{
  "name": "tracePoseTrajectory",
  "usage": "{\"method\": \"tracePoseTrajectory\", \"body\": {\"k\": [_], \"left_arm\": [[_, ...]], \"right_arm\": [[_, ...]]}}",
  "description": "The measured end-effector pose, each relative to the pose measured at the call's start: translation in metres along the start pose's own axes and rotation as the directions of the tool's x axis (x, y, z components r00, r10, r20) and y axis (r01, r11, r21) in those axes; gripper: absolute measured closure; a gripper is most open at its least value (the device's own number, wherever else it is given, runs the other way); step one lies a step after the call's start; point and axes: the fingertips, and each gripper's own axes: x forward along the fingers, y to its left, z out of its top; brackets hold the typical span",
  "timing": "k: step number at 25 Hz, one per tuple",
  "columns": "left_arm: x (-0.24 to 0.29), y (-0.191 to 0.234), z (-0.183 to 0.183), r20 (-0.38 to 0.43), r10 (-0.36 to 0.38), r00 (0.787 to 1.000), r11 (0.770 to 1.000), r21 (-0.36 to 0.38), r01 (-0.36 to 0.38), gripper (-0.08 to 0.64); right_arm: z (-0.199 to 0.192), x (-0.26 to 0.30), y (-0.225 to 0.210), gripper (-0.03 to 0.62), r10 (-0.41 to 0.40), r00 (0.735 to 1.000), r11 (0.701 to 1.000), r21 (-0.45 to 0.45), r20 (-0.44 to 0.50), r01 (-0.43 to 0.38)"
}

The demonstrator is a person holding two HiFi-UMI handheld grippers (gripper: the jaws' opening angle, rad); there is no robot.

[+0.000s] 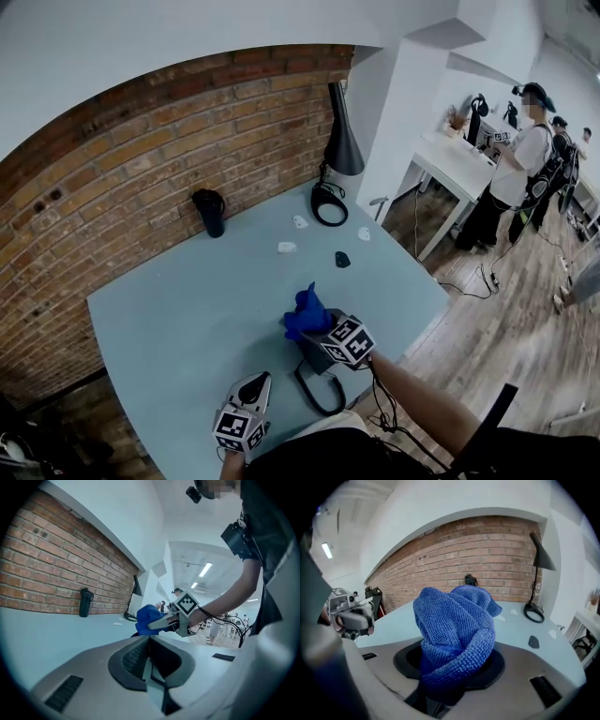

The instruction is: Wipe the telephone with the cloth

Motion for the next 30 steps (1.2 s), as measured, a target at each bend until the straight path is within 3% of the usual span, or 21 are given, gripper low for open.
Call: {"method": "tracePoseTrajectory", "body": {"k": [3,5,9,14,30], "left_arm": [[-0.003,0.003,0.0,0.002,0.012,1.0,1.0,-0.003,-0.012,0.56],[-0.005,0.006,-0.001,0.002,0.023,1.0,1.0,-0.009,-0.023,0.56],[-0.007,0.013,-0.002,-0.002,0.044,0.999,0.999,-0.021,-0.044,0.56],[-0.003,0.013,-0.007,-0.018,0.036,0.999,0.999,-0.028,-0.036,0.56],[0.001,-0.004,-0.012,-0.038,-0.013,0.999,1.0,-0.004,0.013,0.56]], "right_arm": [[0.02,0.015,-0.013,0.387,-0.074,0.996,0.995,-0.058,0.051,0.077],[0.011,0.025,-0.022,0.387,-0.118,0.993,0.99,-0.071,0.026,0.12],[-0.008,0.034,-0.032,0.387,-0.17,0.985,0.985,-0.03,0.015,0.171],[-0.014,0.033,-0.027,0.387,-0.135,0.991,0.989,-0.06,-0.012,0.134],[-0.055,0.009,-0.018,0.387,-0.134,0.991,0.989,0.06,-0.009,0.135]]}}
